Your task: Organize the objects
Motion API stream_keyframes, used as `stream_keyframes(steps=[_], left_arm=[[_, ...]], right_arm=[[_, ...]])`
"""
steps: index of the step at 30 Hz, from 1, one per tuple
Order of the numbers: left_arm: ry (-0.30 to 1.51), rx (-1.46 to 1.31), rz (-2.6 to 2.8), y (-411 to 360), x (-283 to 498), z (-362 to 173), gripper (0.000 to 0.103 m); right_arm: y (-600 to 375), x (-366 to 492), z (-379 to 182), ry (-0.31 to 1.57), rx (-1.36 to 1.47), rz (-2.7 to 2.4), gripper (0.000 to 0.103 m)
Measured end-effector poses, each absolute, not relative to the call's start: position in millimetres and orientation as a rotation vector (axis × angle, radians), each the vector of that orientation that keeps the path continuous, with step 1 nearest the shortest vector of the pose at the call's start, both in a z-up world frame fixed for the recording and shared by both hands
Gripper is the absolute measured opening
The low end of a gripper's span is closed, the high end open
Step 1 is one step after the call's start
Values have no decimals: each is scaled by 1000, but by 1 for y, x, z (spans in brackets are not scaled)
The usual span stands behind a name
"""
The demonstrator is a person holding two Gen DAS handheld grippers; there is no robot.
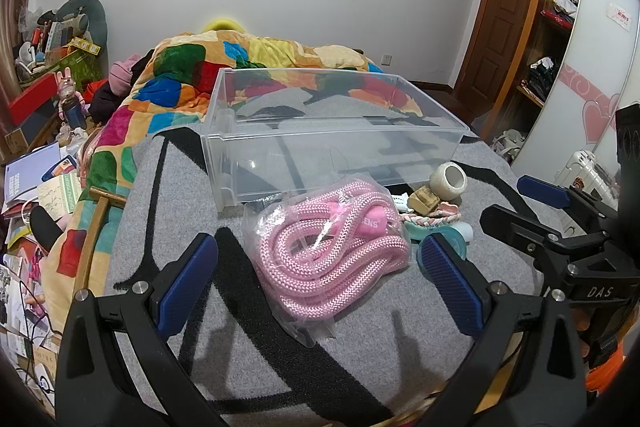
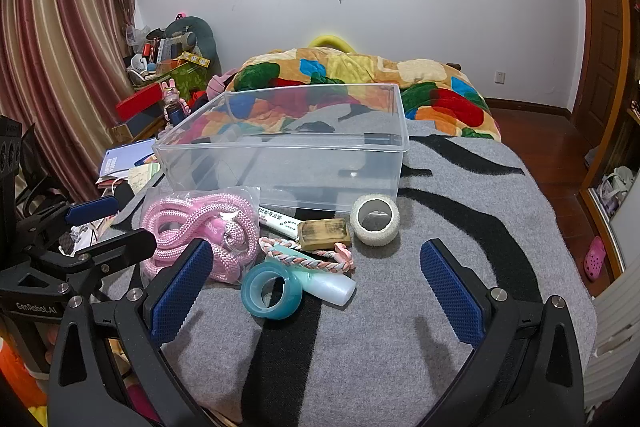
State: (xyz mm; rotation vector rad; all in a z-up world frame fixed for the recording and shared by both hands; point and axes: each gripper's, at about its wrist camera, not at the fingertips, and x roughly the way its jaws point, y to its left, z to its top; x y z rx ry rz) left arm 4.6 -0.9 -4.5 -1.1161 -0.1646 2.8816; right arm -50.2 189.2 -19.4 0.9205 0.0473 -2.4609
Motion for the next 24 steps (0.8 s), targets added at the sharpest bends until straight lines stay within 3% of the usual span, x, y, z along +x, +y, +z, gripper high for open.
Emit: stream_keyframes(steps=[24], left_arm=[[-169, -1118, 2879, -1, 5, -4, 103]], right_arm=[[187, -49, -21, 39, 931, -2456, 103]])
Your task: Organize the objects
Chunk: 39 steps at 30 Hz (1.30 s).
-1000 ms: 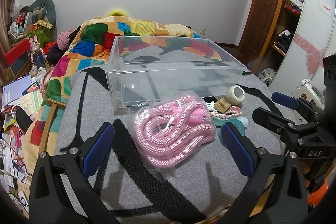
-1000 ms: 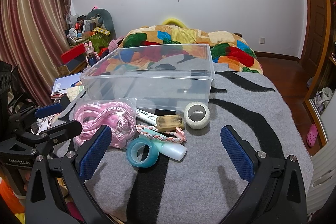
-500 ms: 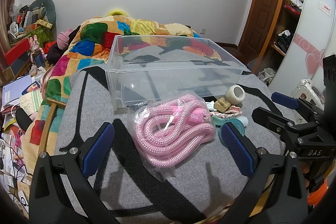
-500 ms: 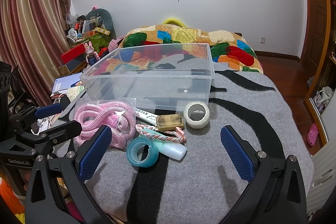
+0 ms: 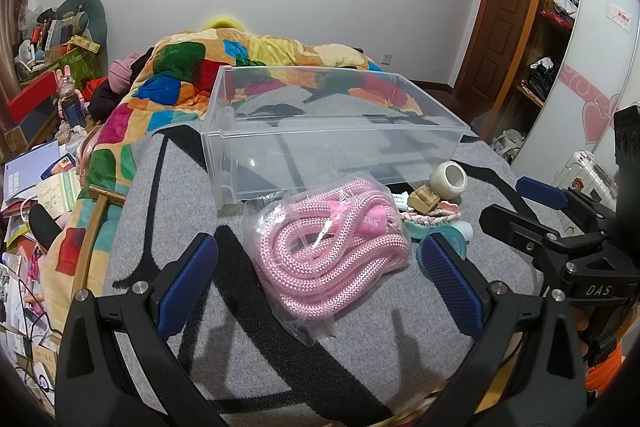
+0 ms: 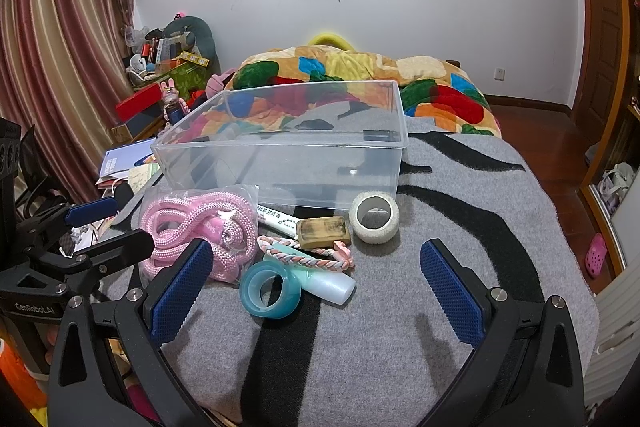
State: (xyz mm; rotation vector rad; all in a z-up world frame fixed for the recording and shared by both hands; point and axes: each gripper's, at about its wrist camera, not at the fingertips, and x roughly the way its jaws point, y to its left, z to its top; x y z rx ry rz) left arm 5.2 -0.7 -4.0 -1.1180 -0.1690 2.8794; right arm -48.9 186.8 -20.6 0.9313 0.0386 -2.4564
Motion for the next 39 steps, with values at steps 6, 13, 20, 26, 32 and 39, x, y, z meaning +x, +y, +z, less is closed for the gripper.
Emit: stream_keyframes(steps=[6, 13, 20, 26, 32, 39], left_arm=[[-169, -1118, 2879, -1, 5, -4, 103], [-178, -1138, 2868, -2, 4, -7, 103], [-132, -1202, 2853, -8, -11, -8, 103], [-102, -1255, 2778, -6, -36, -5, 103], [-2, -1264, 2678, 9, -60, -9, 103], [-26, -1355, 2533, 13, -67, -32, 103]], right_arm=[[187, -49, -21, 39, 931, -2457, 103], [188, -50, -22, 34, 939, -2456, 103], [199, -62, -26, 11, 982, -2481, 103], [215, -89, -33, -23, 1071, -2486, 102], [218, -112, -39, -11, 1139, -2453, 91], [201, -132, -45, 57, 1193, -2390, 68]])
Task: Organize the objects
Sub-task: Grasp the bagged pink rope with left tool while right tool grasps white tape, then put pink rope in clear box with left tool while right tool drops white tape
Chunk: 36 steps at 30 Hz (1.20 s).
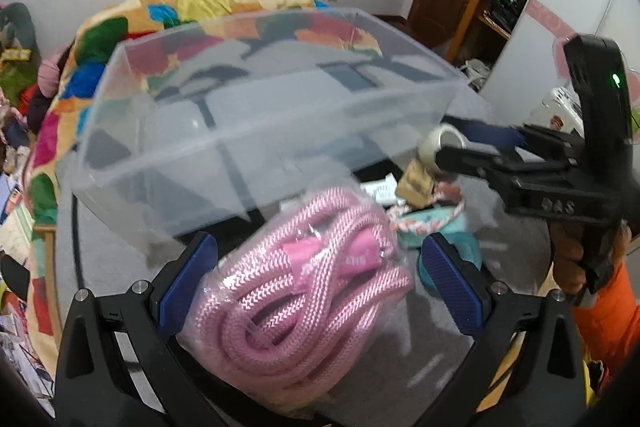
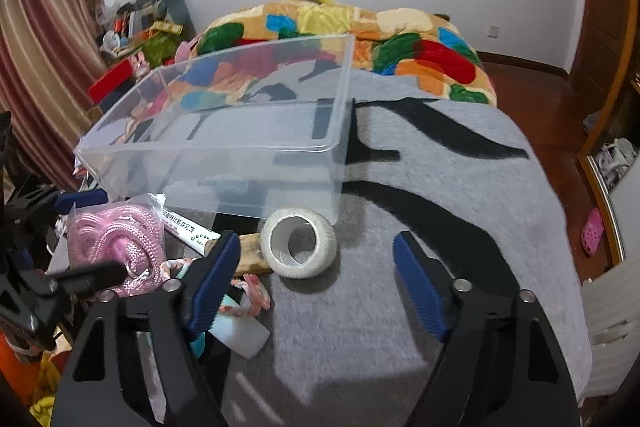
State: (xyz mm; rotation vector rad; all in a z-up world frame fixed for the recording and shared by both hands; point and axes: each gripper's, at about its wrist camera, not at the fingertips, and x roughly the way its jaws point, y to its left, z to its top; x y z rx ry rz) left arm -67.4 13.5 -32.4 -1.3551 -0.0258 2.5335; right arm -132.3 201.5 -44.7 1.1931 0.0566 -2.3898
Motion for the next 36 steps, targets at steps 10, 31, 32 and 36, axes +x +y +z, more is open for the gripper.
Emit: stream_keyframes(steps=[10, 31, 32, 36], left_arm=[[84, -1383, 2443, 22, -30, -44, 103], [174, -1322, 2524, 32, -22, -50, 67], [160, -1320, 2536, 31, -18, -50, 67], [93, -1321, 2590, 27, -4, -48, 65]], right_arm=[[195, -138, -56, 76, 1215, -2358, 37], [196, -91, -36, 76, 1118, -2311, 37], [196, -88, -36, 76, 1114, -2310, 37], [198, -83, -33, 65, 1102, -2302, 37]])
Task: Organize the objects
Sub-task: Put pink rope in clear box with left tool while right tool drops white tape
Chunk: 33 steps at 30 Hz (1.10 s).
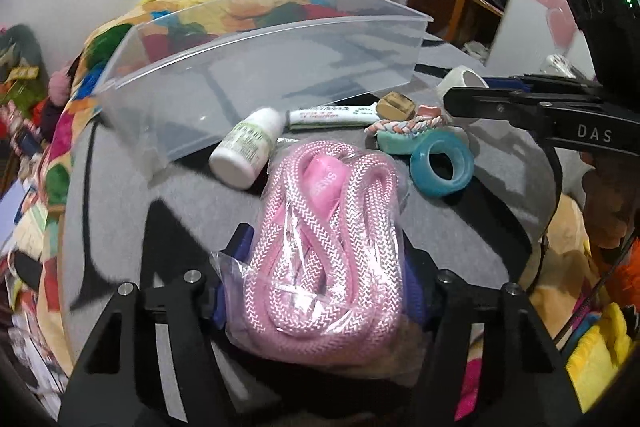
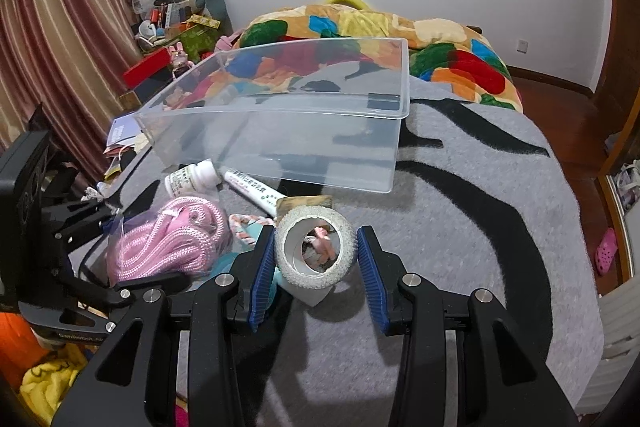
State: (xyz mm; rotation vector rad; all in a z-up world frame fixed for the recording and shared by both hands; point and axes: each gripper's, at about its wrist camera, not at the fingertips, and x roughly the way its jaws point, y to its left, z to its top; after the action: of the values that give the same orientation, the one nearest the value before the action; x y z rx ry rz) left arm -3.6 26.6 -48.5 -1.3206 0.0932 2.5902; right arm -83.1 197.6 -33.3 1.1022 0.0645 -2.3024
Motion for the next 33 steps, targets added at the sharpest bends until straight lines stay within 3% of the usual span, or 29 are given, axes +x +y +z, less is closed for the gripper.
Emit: stream_keyframes(steps=[15, 25, 33], left_arm=[[-63, -1132, 2744, 4, 14, 14, 62], [-168, -1013, 2855, -21, -29, 47, 62], [-179, -1100, 2891, -33, -86, 45, 62]], right_arm=[[190, -75, 5, 43, 964, -2331, 37], [174, -105, 38, 43, 880, -2387, 37], [154, -152, 38, 62, 963, -2389, 37]])
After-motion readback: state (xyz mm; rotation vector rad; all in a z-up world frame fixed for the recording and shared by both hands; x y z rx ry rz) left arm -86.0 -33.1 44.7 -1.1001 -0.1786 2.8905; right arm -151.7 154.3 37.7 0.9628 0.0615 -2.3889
